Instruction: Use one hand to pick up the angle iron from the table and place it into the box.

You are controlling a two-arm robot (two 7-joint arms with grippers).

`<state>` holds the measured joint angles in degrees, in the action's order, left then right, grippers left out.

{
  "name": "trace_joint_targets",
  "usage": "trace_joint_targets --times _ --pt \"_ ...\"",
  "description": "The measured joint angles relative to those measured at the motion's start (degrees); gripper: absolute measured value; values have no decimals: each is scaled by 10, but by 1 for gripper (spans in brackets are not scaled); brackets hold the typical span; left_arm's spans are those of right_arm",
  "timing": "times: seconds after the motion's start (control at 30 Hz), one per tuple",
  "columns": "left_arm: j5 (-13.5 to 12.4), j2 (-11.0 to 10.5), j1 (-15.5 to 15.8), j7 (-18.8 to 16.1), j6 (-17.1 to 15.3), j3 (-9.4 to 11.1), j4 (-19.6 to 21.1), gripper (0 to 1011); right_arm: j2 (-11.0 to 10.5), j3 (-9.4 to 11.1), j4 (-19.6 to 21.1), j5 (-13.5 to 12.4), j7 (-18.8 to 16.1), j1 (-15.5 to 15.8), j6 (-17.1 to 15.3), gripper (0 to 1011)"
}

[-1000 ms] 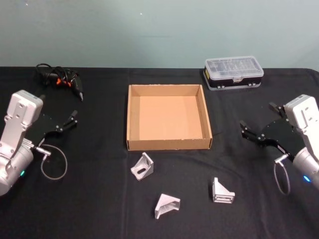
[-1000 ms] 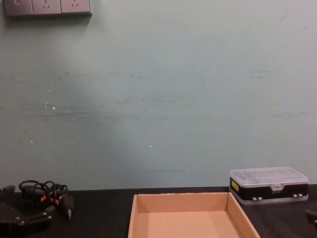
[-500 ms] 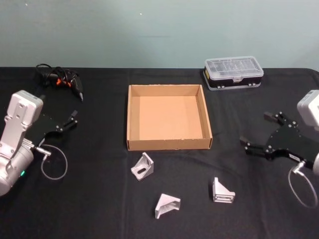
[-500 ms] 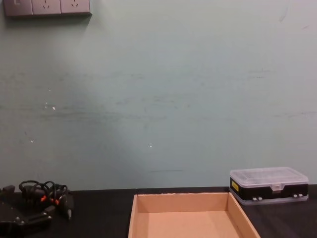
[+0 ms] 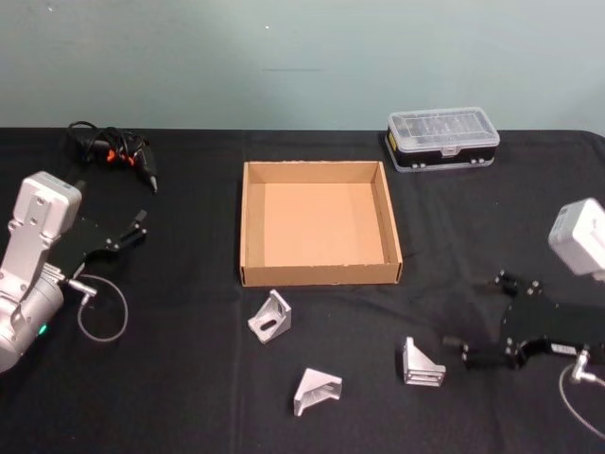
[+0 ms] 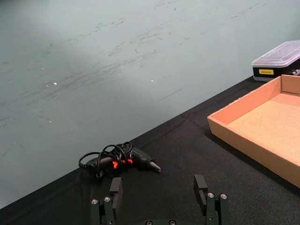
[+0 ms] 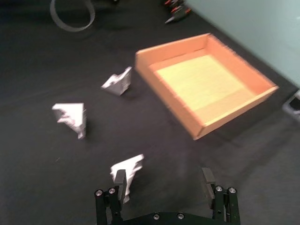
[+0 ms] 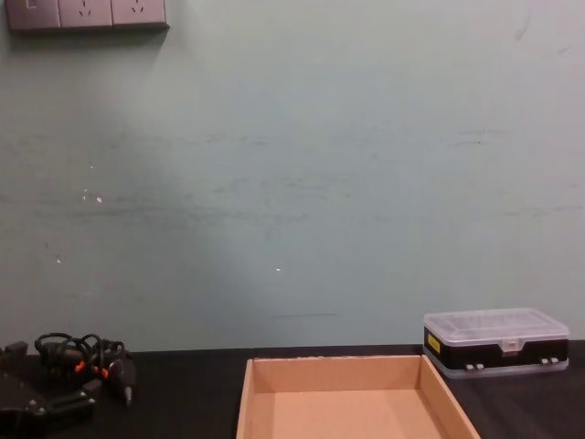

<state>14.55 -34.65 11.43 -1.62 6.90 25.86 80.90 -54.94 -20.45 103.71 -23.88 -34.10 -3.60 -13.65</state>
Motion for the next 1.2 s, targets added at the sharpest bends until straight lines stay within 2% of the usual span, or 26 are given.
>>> trace_joint_targets --times 0.2,0.43,0.63,0.97,1.2 --pt "0 0 0 0 0 0 0 1000 -8 -24 -1 17 -36 -12 -12 1003" --pt "0 0 0 0 0 0 0 1000 -9 -50 -11 37 -60 -27 -18 1003" --pt "0 0 0 0 0 0 0 1000 2 -67 -28 49 -70 -41 -18 1003" --pt "0 0 0 0 0 0 0 1000 31 -93 -58 66 -78 -67 -13 1003" --pt "0 0 0 0 0 0 0 1000 36 -99 -62 70 -79 -73 -11 1003"
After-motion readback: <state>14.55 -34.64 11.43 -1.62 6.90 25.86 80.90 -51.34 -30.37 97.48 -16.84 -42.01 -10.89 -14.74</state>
